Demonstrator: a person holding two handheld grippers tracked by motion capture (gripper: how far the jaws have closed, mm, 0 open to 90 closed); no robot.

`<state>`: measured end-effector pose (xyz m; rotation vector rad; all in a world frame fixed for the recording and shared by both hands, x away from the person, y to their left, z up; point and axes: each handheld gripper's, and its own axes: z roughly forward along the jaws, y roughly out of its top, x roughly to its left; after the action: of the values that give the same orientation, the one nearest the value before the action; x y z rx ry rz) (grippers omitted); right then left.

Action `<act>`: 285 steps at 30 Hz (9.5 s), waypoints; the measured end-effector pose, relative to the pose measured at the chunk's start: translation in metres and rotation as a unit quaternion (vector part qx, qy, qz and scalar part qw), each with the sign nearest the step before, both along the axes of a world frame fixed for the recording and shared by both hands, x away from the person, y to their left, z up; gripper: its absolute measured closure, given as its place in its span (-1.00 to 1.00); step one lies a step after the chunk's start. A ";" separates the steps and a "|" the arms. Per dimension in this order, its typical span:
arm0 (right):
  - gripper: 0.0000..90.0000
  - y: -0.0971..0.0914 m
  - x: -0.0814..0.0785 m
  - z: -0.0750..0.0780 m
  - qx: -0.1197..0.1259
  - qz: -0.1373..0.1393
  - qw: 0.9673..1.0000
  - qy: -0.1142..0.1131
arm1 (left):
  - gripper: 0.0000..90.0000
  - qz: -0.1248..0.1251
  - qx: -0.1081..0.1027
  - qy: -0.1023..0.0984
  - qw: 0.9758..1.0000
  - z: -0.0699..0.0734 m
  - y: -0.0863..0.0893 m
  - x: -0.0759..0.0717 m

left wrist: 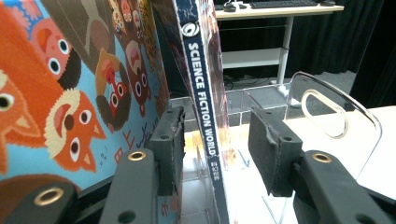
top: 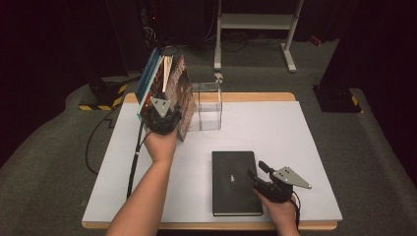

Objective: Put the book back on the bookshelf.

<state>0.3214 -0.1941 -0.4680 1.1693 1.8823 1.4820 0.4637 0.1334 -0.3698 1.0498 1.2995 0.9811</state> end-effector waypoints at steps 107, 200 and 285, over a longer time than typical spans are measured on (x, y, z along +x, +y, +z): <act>-0.43 0.027 -0.011 -0.015 -0.041 0.063 0.986 0.152 | -0.59 -0.301 -0.030 0.116 0.946 -0.110 0.012 -0.153; -0.39 0.049 -0.028 -0.015 -0.074 0.103 0.985 0.118 | -0.58 -0.322 -0.044 0.120 0.938 -0.108 0.010 -0.154; -0.42 0.047 0.000 -0.015 -0.042 0.094 0.988 0.115 | -0.28 -0.347 -0.090 0.171 0.918 -0.098 -0.024 -0.088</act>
<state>0.3214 -0.1472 -0.4830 1.1952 2.2424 1.3960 0.3755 0.1093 -0.4681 1.4346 1.1237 0.1397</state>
